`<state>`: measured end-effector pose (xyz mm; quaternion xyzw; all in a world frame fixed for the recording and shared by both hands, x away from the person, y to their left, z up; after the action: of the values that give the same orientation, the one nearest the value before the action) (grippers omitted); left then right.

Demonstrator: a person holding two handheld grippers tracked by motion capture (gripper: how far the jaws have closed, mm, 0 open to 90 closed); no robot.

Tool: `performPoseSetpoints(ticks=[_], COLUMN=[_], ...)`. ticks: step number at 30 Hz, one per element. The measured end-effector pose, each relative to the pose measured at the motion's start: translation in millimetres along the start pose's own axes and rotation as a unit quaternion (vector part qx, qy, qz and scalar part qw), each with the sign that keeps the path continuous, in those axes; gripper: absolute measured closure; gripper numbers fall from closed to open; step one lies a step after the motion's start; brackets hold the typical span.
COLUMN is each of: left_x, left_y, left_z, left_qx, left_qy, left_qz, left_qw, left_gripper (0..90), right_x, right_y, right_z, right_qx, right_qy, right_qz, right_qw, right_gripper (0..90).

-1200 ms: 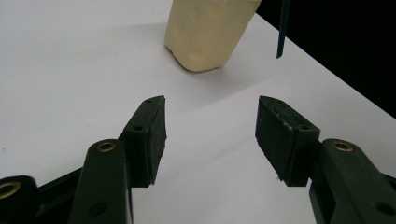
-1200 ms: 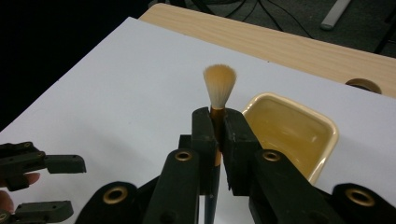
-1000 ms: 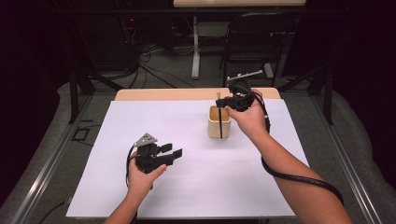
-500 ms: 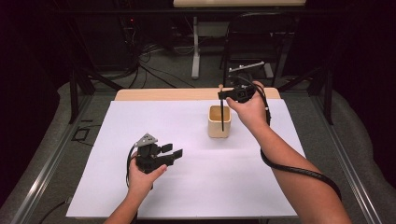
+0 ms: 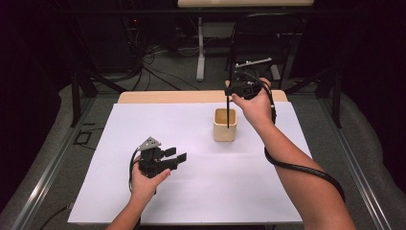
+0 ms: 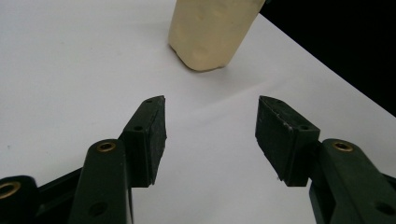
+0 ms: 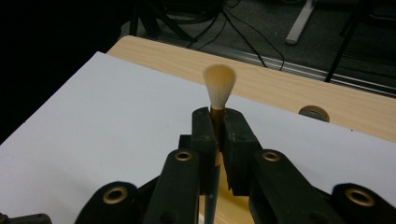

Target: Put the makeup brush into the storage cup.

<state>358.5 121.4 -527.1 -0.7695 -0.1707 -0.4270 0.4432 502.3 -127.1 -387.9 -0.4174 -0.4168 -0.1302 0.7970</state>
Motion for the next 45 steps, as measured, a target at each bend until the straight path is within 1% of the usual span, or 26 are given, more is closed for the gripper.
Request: performPoseSetpoints(ticks=[7, 14, 20, 26, 39, 45], left_x=[-0.2, -0.5, -1.0, -1.5, -1.4, -1.5], left_y=[0.0, 0.1, 1.2, 2.0, 1.4, 1.3], left_z=[-0.1, -0.2, 0.0, 0.0, 1.1, 1.8], left_qx=[-0.001, -0.004, 0.0, -0.004, -0.001, -0.004], left_qy=[0.0, 0.001, 0.001, 0.001, -0.001, -0.001], left_qz=[0.0, 0.002, 0.002, 0.004, 0.003, 0.004], left_qw=[1.0, 1.0, 1.0, 1.0, 1.0, 1.0], left_gripper=[43.3, 43.3, 43.3, 43.3, 43.3, 43.3], right_x=[4.5, 5.3, 5.0, 3.2, 2.0, 1.0], right_y=[-1.8, -2.8, -2.6, -0.5, 6.1, 9.6], right_z=[-3.2, -4.9, -5.0, -5.3, -9.8, -12.1], right_qx=[-0.013, -0.025, -0.029, -0.034, -0.046, -0.05], right_qy=[-0.001, -0.002, -0.006, -0.01, -0.015, -0.014], right_qz=[-0.017, -0.035, -0.05, -0.064, -0.068, -0.07], right_qw=[0.9998, 0.9991, 0.9983, 0.9973, 0.9965, 0.9962], right_gripper=[84.1, 84.1, 84.2, 84.1, 84.2, 84.1])
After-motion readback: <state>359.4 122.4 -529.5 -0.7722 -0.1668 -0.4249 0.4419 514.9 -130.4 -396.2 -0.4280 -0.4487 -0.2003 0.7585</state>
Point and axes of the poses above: each handheld gripper's, and its own axes: y roughly forward along the jaws, x roughly out of its top, z roughly to its left, the point moved 5 cm from there along y, roughly forward along the jaws, and after that the axes turned 10 degrees about x, right-handed, at the moved point
